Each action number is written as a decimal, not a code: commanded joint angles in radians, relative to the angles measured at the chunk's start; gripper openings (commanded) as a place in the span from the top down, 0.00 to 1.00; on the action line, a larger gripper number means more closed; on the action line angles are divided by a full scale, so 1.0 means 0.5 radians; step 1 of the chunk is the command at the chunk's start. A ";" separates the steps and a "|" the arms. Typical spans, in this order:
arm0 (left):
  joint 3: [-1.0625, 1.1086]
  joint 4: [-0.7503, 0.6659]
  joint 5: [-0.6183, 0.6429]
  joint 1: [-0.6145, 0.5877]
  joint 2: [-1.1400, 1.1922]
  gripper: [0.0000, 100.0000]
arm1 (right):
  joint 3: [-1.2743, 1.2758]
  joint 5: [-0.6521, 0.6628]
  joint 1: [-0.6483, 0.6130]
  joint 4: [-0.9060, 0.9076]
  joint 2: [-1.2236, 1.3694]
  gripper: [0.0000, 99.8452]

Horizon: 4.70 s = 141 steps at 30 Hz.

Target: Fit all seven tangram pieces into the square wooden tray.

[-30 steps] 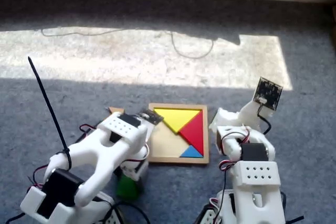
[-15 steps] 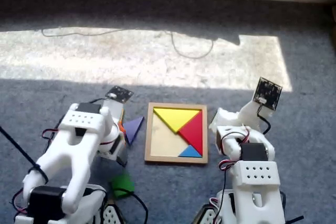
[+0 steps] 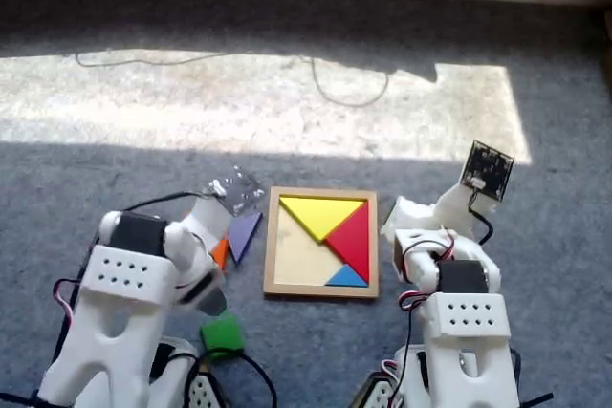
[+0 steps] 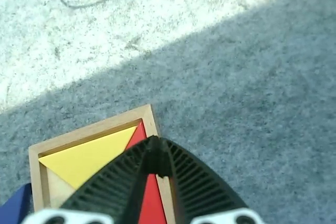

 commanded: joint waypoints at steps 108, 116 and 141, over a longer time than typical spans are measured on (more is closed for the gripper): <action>0.744 -0.816 0.187 0.468 -0.195 0.76 | -0.017 0.083 0.029 -0.044 -0.048 0.99; 0.753 -0.816 0.190 0.477 -0.195 0.77 | -0.017 0.083 0.029 -0.044 -0.048 0.99; 0.358 -0.813 0.199 0.407 0.649 0.90 | -0.017 0.083 0.032 -0.044 -0.048 0.99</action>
